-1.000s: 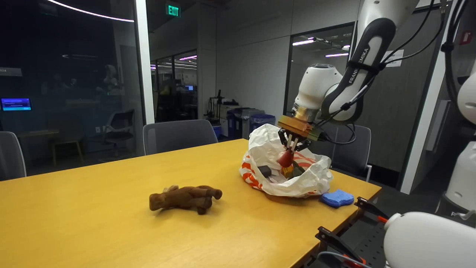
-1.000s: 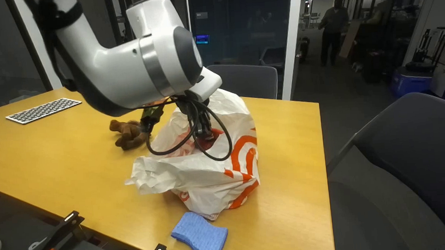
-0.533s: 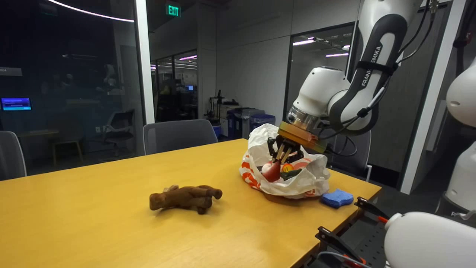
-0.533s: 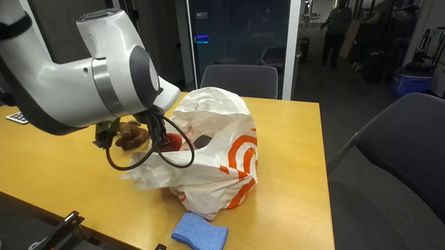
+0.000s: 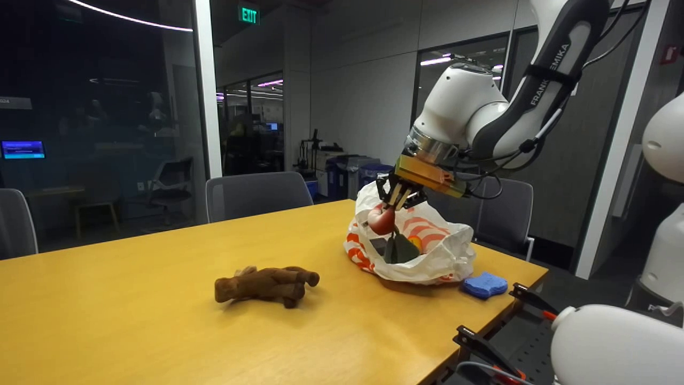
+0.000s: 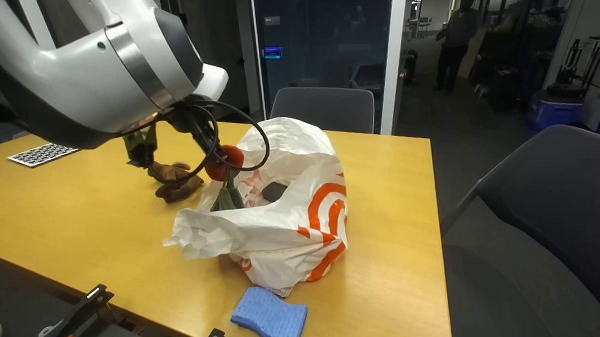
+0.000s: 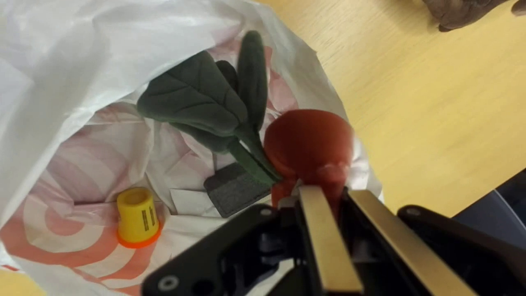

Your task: Move the objects out of the bag

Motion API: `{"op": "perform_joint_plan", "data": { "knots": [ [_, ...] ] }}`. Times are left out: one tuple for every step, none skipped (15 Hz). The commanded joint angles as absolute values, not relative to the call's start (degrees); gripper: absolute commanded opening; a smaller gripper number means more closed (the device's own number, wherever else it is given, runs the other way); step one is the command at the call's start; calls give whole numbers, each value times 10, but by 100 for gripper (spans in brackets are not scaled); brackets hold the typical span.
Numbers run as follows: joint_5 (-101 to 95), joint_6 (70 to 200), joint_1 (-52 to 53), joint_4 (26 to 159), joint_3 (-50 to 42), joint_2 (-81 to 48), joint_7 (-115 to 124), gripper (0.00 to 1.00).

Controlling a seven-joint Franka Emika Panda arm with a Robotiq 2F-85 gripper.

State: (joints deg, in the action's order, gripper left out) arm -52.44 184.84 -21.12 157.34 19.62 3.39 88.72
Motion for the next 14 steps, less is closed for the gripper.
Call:
{"op": "perform_joint_plan", "data": {
  "knots": [
    [-521, 1830, -163, 1573, 191, 48, 870, 11],
    [-524, 1836, -151, 1573, 190, 48, 854, 10],
    [-535, 1839, -141, 1573, 192, 59, 846, 9],
    [-543, 1841, -131, 1573, 192, 68, 834, 9],
    [-547, 1841, -119, 1573, 192, 74, 823, 10],
    [-550, 1845, -107, 1572, 190, 79, 808, 9],
    [-552, 1848, -94, 1571, 188, 89, 795, 10],
    [-540, 1852, -81, 1581, 185, 107, 774, 10],
    [-532, 1852, -65, 1581, 183, 118, 759, 10],
    [-528, 1851, -47, 1574, 178, 121, 746, 10],
    [-524, 1850, -26, 1566, 172, 122, 734, 10],
    [-518, 1848, -3, 1558, 163, 119, 721, 10],
    [-509, 1846, 23, 1548, 153, 115, 707, 9],
    [-498, 1842, 52, 1539, 141, 109, 694, 10]
  ]
}}
